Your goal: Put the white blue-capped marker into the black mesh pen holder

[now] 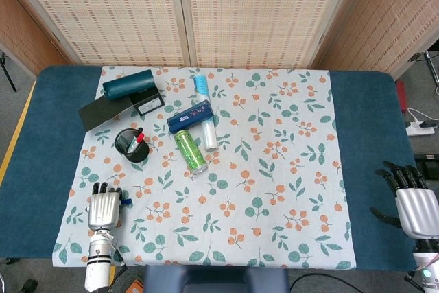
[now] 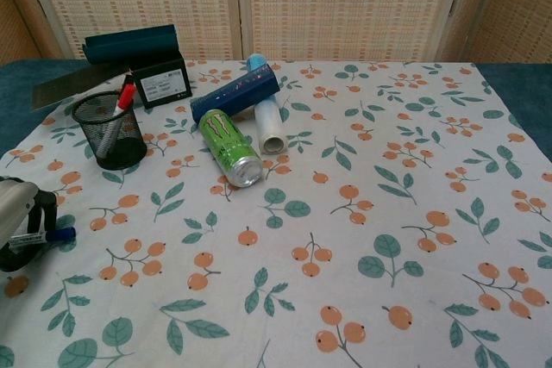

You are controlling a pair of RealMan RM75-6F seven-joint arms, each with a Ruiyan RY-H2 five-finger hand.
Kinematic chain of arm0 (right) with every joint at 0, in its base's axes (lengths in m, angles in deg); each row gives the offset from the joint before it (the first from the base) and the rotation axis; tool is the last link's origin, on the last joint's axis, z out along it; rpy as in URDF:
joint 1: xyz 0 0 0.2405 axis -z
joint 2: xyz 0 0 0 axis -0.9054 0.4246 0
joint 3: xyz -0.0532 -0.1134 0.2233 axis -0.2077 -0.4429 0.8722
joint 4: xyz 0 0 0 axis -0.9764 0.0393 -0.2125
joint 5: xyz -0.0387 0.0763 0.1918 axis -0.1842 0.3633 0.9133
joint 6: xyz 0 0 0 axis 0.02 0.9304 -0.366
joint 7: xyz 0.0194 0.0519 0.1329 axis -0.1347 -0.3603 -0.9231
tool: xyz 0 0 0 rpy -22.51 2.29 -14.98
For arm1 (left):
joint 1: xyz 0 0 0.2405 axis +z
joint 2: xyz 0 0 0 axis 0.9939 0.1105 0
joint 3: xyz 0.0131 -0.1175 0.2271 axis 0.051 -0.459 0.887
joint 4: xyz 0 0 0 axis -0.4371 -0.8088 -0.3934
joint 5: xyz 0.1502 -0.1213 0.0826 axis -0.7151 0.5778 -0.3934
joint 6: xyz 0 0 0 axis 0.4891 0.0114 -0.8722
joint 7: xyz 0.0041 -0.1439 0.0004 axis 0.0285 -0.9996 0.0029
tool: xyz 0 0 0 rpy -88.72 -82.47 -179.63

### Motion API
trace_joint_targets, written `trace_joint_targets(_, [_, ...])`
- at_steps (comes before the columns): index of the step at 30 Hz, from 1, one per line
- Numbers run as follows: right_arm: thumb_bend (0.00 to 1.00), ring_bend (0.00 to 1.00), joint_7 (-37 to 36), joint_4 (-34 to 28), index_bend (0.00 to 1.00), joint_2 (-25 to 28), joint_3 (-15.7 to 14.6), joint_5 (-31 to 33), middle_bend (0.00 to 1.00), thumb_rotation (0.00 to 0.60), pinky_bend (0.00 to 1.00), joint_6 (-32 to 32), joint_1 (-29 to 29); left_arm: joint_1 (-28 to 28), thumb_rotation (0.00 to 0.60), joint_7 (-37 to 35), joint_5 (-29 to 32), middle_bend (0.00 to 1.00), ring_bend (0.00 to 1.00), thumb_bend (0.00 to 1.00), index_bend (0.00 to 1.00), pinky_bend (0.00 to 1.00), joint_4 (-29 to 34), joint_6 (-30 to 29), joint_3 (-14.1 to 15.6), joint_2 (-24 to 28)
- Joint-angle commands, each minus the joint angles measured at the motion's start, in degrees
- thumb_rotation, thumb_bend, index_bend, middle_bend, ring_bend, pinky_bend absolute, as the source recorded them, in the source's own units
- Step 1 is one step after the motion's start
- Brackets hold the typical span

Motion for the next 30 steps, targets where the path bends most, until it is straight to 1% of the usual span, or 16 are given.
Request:
trace_joint_targets(1, [0.04, 0.15, 0.01, -0.03, 0.28, 0.00, 0.02, -0.01, 0.13, 0.600, 0.11, 0.06, 0.01, -0.03, 0.600, -0.91, -0.84, 0.58, 0.24, 0.33, 0.57, 0.19, -0.71, -0.48, 0.15, -0.19])
trace_joint_targets(7, [0.04, 0.15, 0.08, -0.01, 0.28, -0.07, 0.01, -0.12, 0.13, 0.600, 0.11, 0.21, 0.04, 0.16, 0.600, -1.96, -1.97, 0.61, 0.26, 0.33, 0.57, 0.20, -0.98, -1.53, 0.31, -0.18])
trace_joint_targets(10, [0.04, 0.15, -0.04, 0.01, 0.28, -0.07, 0.02, -0.20, 0.13, 0.600, 0.11, 0.31, 0.05, 0.23, 0.600, -3.30, -4.04, 0.61, 0.26, 0.33, 0.58, 0.20, 0.92, -2.88, 0.52, 1.07])
trace_joint_targets(13, [0.04, 0.15, -0.31, -0.03, 0.28, 0.05, 0.00, -0.29, 0.13, 0.600, 0.11, 0.48, 0.14, -0.08, 0.600, -5.43, -6.59, 0.61, 0.26, 0.33, 0.58, 0.20, 6.33, -3.87, 0.04, 4.88])
trace_joint_targets(14, [0.04, 0.15, -0.40, -0.07, 0.28, 0.09, 0.02, -0.30, 0.13, 0.600, 0.11, 0.57, 0.18, -0.22, 0.600, -6.49, -7.08, 0.61, 0.26, 0.33, 0.58, 0.20, 8.79, -3.74, -0.34, 6.67])
trace_joint_targets(15, [0.04, 0.15, -0.53, -0.10, 0.28, 0.16, 0.04, -0.33, 0.13, 0.600, 0.11, 0.70, 0.24, -0.43, 0.600, -8.76, -7.26, 0.62, 0.26, 0.33, 0.58, 0.20, 12.81, -3.10, -1.20, 9.50])
trace_joint_targets(17, [0.04, 0.15, -0.78, -0.11, 0.28, 0.24, 0.02, -0.45, 0.13, 0.600, 0.11, 0.84, 0.30, -0.84, 0.600, -13.90, -6.80, 0.62, 0.26, 0.33, 0.58, 0.20, 19.58, -1.29, -3.27, 14.35])
trace_joint_targets(18, [0.04, 0.15, -0.92, -0.14, 0.28, 0.30, 0.01, -0.51, 0.13, 0.600, 0.11, 0.87, 0.31, -1.36, 0.600, -18.36, -6.27, 0.62, 0.26, 0.33, 0.58, 0.20, 23.84, 0.73, -4.92, 17.84])
trace_joint_targets(19, [0.04, 0.15, -0.99, -0.16, 0.28, 0.34, -0.01, -0.55, 0.13, 0.600, 0.11, 0.86, 0.31, -1.87, 0.600, -22.11, -5.67, 0.62, 0.26, 0.33, 0.58, 0.21, 26.70, 2.74, -6.25, 20.54])
trace_joint_targets(20, [0.04, 0.16, -1.02, -0.16, 0.28, 0.37, -0.03, -0.61, 0.13, 0.600, 0.11, 0.86, 0.30, -2.43, 0.600, -25.90, -4.78, 0.62, 0.26, 0.33, 0.58, 0.21, 29.23, 4.98, -7.67, 23.18])
trace_joint_targets(21, [0.04, 0.15, -1.00, -0.20, 0.28, 0.42, -0.06, -0.70, 0.13, 0.600, 0.11, 0.88, 0.31, -3.29, 0.600, -31.21, -3.34, 0.62, 0.26, 0.33, 0.58, 0.21, 32.15, 8.28, -9.68, 26.48])
trace_joint_targets(22, [0.04, 0.15, -1.00, -0.24, 0.28, 0.47, -0.06, -0.74, 0.13, 0.600, 0.11, 0.95, 0.34, -4.05, 0.600, -35.57, -2.26, 0.63, 0.26, 0.33, 0.59, 0.21, 33.84, 11.00, -11.25, 28.71])
trace_joint_targets(24, [0.04, 0.15, -1.19, -0.41, 0.28, 0.57, -0.02, -0.83, 0.13, 0.600, 0.11, 1.27, 0.46, -5.94, 0.600, -45.60, 0.97, 0.63, 0.26, 0.33, 0.60, 0.21, 36.21, 17.89, -14.82, 33.26])
trace_joint_targets(26, [0.04, 0.15, -1.32, -0.48, 0.27, 0.63, 0.01, -1.03, 0.13, 0.600, 0.11, 1.67, 0.60, -7.73, 0.600, -53.75, 3.06, 0.64, 0.25, 0.33, 0.61, 0.21, 36.33, 23.71, -17.67, 36.16])
trace_joint_targets(27, [0.04, 0.15, -1.38, -0.49, 0.27, 0.67, -0.01, -1.13, 0.13, 0.600, 0.11, 1.83, 0.67, -8.95, 0.600, -58.53, 4.18, 0.65, 0.25, 0.33, 0.61, 0.21, 35.55, 27.24, -19.25, 37.42])
trace_joint_targets(30, [0.04, 0.16, -1.21, -0.36, 0.27, 0.69, 0.09, -0.85, 0.13, 0.600, 0.11, 1.89, 0.76, -11.89, 0.600, -67.04, 4.81, 0.65, 0.25, 0.33, 0.61, 0.21, 32.05, 33.52, -21.81, 38.35])
